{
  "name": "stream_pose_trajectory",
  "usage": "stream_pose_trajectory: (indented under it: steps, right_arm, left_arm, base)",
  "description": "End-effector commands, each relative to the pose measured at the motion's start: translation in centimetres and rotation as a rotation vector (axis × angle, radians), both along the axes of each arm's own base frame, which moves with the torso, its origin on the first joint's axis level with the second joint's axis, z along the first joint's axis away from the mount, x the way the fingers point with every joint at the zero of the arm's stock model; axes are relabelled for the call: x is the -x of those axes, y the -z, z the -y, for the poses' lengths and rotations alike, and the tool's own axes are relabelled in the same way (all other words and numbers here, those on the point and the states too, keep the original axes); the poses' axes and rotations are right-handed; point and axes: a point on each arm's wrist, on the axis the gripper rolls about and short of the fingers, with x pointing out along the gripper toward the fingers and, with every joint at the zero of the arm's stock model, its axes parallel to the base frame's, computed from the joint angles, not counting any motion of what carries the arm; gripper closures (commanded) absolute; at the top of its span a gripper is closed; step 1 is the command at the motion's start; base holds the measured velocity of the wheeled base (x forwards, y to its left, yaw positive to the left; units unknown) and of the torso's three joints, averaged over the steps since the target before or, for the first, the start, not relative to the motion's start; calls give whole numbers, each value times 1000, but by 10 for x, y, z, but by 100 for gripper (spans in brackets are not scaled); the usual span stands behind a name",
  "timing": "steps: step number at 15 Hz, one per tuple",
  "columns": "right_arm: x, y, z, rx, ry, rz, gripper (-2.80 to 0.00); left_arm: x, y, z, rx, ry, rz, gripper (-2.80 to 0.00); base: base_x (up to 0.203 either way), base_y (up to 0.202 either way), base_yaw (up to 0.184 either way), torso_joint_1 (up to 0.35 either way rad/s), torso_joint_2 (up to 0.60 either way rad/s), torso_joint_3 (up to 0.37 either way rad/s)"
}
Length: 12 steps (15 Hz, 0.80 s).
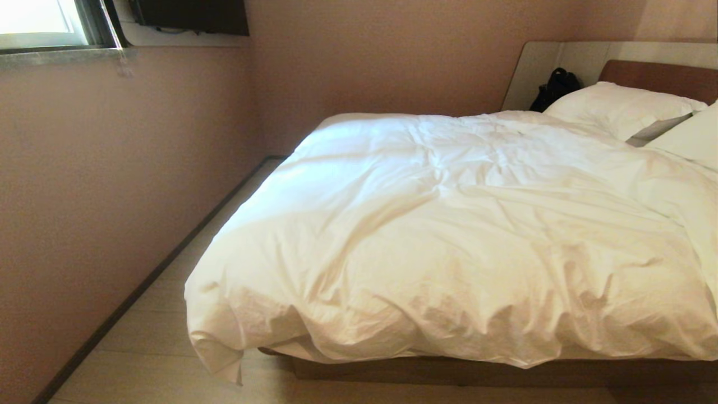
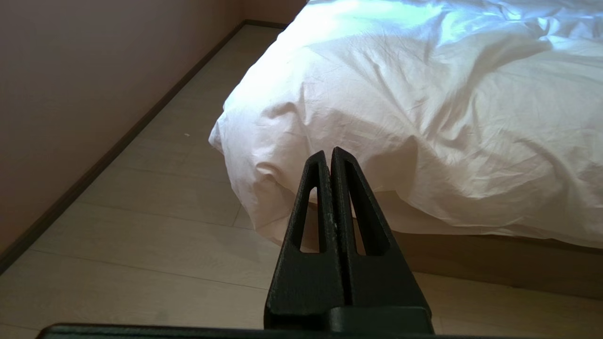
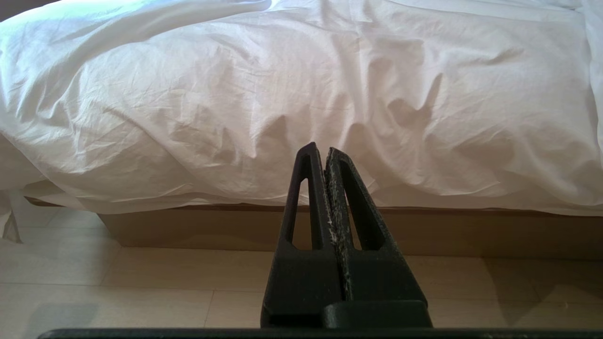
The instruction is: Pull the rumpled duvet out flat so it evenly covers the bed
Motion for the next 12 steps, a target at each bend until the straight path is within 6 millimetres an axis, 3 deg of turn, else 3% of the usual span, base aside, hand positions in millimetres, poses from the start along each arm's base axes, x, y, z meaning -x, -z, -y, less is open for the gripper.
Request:
stream_pose_trajectory:
  steps: [1, 6, 12]
  right_arm:
    - [0, 0, 0, 0, -1, 0, 0]
    - [0, 0, 0, 0, -1, 0, 0]
    - [0, 0, 0, 0, -1, 0, 0]
  left_arm:
    - [0, 0, 0, -1, -1, 1, 0]
    - [0, 0, 0, 9, 2, 1, 0]
    - [0, 0, 0, 4, 2, 1, 0]
  base:
    - [0, 0, 0, 0, 0, 0]
    - [1, 34, -2, 3, 0, 2]
    - [0, 191, -1, 2, 3, 3]
